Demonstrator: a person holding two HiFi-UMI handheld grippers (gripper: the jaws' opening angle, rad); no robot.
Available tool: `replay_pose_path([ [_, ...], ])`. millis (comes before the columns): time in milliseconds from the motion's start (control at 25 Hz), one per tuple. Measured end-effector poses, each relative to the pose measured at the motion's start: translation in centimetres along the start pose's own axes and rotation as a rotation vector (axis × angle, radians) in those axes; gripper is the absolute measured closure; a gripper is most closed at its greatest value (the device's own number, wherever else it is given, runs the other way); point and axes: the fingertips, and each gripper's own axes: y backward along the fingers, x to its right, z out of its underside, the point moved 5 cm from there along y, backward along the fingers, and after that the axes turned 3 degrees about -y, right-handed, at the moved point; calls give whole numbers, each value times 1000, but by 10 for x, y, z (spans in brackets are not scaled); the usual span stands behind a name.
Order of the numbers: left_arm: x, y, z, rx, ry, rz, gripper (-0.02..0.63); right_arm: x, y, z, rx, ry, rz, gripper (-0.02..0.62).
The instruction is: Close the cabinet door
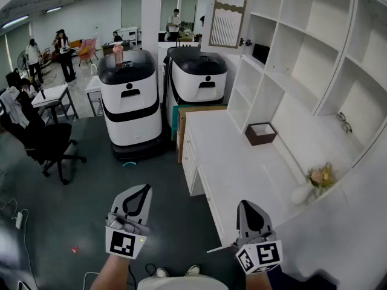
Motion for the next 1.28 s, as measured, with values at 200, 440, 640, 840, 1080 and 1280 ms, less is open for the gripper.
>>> replay_pose_path([
  [200,-1,-8,1,-1,-12,3,601,5,-6,0,8,-14,-17,598],
  [440,-4,-21,2,11,10,-22,601,17,-16,-3,23,-20,-36,598],
  [640,-5,-38,6,23,162,-84,531,33,-24,1,30,-25,-53,598],
  [840,-12,-65,8,12,155,-111,426,48,-34,7,38,-27,-78,598],
  [1080,-29,-116,22,17,157,-109,348,61,-70,12,36,-21,-91,597],
  [1280,-59,-188,64,45,182,-84,328,72,-128,20,25,2,-53,597],
])
